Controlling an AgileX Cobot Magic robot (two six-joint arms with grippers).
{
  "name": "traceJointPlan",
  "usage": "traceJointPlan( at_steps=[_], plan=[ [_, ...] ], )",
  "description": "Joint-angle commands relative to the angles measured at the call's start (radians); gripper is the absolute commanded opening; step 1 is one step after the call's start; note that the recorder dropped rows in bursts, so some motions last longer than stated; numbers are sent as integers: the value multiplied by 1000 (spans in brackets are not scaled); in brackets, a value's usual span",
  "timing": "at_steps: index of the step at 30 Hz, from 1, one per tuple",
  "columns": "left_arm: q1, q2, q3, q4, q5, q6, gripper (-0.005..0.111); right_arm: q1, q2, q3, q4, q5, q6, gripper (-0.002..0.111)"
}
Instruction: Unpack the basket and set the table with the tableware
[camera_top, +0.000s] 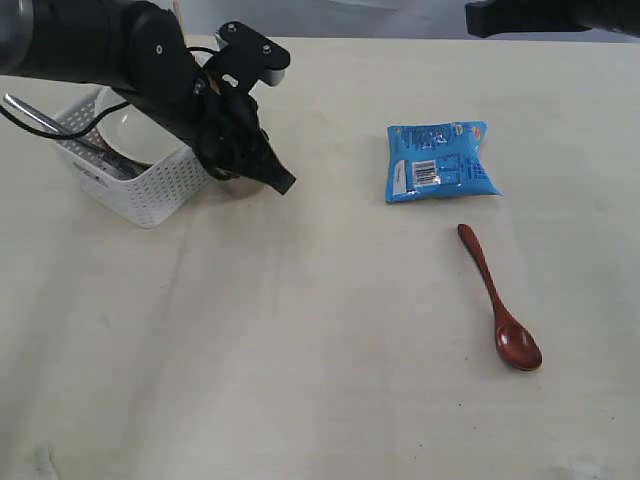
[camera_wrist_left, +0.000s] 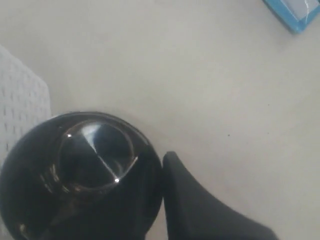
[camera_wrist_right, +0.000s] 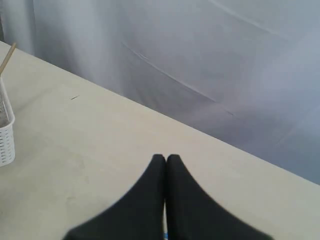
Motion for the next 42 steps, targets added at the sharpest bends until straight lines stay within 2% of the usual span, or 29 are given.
traceJointPlan(
  at_steps=[1, 4, 6, 15, 21, 29, 32, 34, 37, 42],
  plan=[
    [2, 6, -29, -13, 69, -13, 31, -6, -10, 4, -8, -11, -5, 0],
    [2, 6, -40, -14, 62, -13, 50, -6, -10, 4, -8, -11, -5, 0],
    [2, 6, -49, -14, 62, -13, 55, -6, -10, 4, -8, -11, -5, 0],
    [2, -13, -49, -18, 28, -14, 55, -6, -10, 4, -8, -11, -5, 0],
    [2, -90, -49, -18, 28, -14, 55, -6, -10, 4, -8, -11, -5, 0],
    [7, -222, -49, 27, 110, -24, 55, -6, -10, 4, -8, -10, 2, 0],
    [54, -250, -49, 35, 122, -44, 55, -6, -10, 4, -8, -10, 2, 0],
    [116, -254, -49, 35, 103, -54, 55, -6, -10, 4, -8, -10, 2, 0],
    [228, -246, -49, 24, 72, -93, 63, -6, -10, 4, -8, -6, 2, 0],
    [348, -215, -49, -103, -75, -102, 71, -6, -10, 4, -8, -6, 2, 0]
  ],
)
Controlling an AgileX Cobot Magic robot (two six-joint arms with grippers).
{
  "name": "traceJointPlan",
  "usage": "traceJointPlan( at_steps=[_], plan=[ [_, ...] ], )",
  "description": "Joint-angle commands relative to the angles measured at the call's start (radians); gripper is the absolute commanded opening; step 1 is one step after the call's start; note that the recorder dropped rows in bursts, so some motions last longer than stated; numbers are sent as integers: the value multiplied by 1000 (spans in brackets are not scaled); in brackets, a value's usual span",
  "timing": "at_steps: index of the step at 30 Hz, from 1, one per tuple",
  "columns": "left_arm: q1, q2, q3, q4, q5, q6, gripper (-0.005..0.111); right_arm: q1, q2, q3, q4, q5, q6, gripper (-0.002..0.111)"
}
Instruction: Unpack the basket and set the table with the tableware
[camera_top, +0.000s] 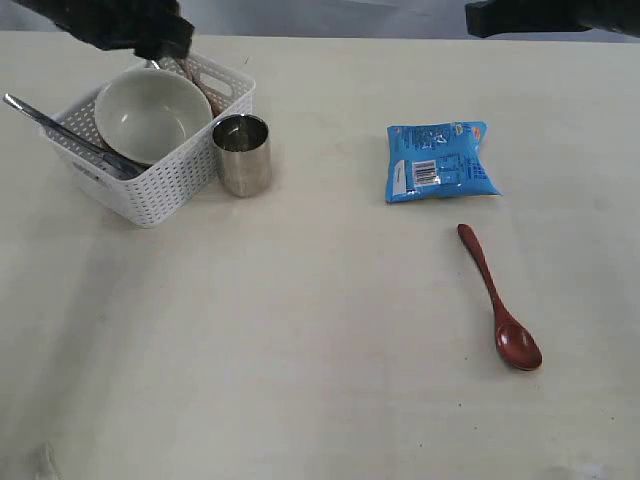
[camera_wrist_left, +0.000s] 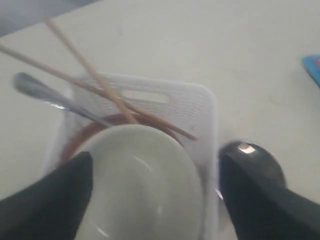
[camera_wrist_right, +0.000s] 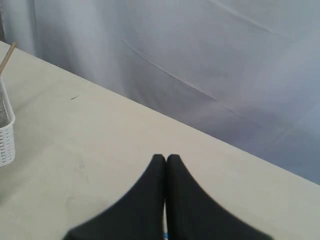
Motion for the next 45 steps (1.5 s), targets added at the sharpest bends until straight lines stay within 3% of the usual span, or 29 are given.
traceJointPlan(
  at_steps=[1, 10, 20, 23, 28, 45],
  plan=[
    [84, 30, -5, -124, -168, -17, 71, -6, -10, 4, -8, -4, 2, 0],
    [91, 157, -16, -313, -500, -17, 71, -6, -10, 4, -6, -4, 2, 0],
    [100, 393, -290, -489, -414, -17, 71, -6, -10, 4, -6, -9, 2, 0],
    [108, 400, -290, -489, -420, -17, 71, -6, -10, 4, -6, -9, 2, 0],
    [178, 400, -290, -489, -338, -17, 71, -6, -10, 4, -4, -1, 7, 0],
    [178, 458, -301, -525, -415, -17, 70, -6, -10, 4, -4, -1, 7, 0]
  ],
)
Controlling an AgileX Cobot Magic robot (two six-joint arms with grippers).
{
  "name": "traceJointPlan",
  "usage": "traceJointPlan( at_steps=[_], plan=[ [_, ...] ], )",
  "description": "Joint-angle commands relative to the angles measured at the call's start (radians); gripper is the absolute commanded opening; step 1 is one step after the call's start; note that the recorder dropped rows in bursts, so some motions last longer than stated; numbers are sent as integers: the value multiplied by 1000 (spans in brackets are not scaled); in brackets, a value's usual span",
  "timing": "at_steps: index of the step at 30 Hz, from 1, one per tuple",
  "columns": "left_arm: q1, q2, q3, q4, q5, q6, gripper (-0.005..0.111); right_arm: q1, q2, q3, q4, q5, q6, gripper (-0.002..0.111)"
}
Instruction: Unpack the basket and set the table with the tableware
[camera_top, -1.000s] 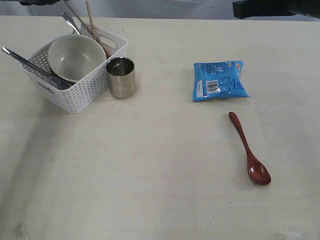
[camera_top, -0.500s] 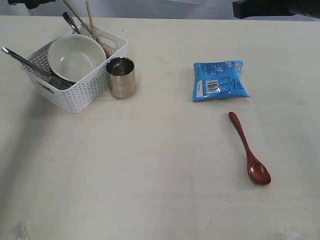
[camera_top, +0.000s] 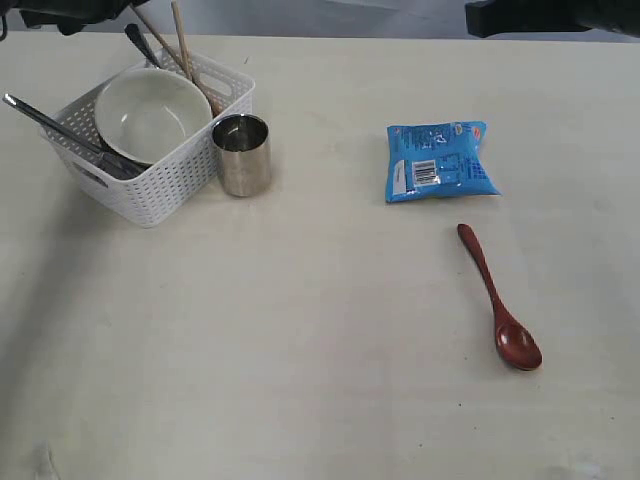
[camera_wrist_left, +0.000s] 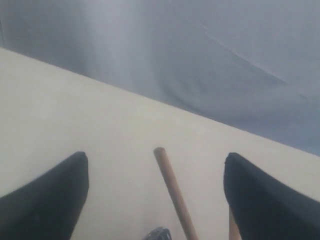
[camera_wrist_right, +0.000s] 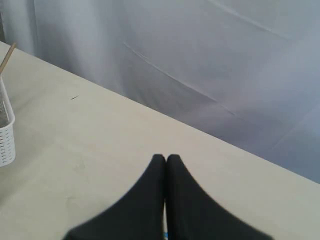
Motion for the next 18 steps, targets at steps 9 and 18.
traceJointPlan(
  at_steps=[9, 18],
  plan=[
    [1, 4, -12, -10, -32, -8, 70, -6, -10, 4, -4, -1, 4, 0],
    [1, 4, -12, -34, -28, -8, 46, -6, -10, 4, -4, -1, 4, 0]
  ],
)
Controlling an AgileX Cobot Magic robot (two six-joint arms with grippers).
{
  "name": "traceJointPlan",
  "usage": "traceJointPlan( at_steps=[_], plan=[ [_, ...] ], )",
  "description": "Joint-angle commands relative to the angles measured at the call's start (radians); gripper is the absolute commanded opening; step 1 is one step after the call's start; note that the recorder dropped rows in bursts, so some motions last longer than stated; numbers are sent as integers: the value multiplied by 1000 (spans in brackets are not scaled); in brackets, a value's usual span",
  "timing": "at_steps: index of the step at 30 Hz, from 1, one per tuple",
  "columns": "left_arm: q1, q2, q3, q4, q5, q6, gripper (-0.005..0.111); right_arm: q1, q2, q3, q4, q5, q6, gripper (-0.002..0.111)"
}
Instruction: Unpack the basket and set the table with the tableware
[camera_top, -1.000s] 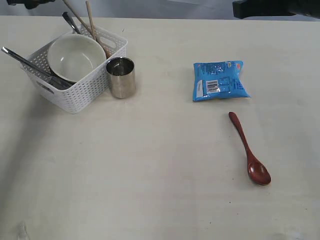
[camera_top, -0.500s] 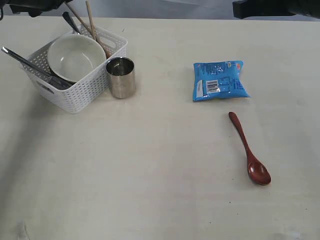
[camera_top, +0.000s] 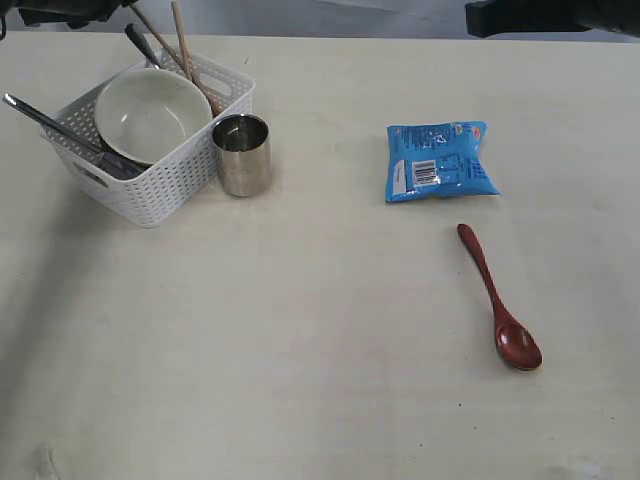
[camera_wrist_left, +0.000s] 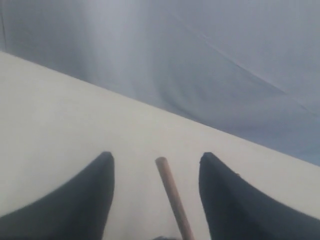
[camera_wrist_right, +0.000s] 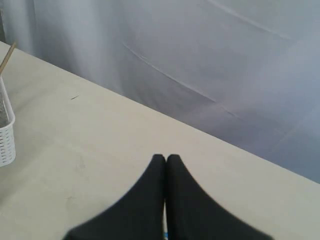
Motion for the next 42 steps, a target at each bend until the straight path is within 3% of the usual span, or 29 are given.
traceJointPlan(
  at_steps=[1, 18, 26, 42],
  plan=[
    [1, 1, -7, -16, -7, -6, 46, -6, -10, 4, -4, -1, 4, 0],
    [1, 55, -25, -20, 3, -6, 44, -6, -10, 4, -4, -1, 4, 0],
    [1, 60, -31, -20, -6, -6, 0, -6, -10, 4, -4, -1, 4, 0],
    [1, -9, -31, -16, 24, 6, 0, -6, -10, 4, -4, -1, 4, 0]
  ],
)
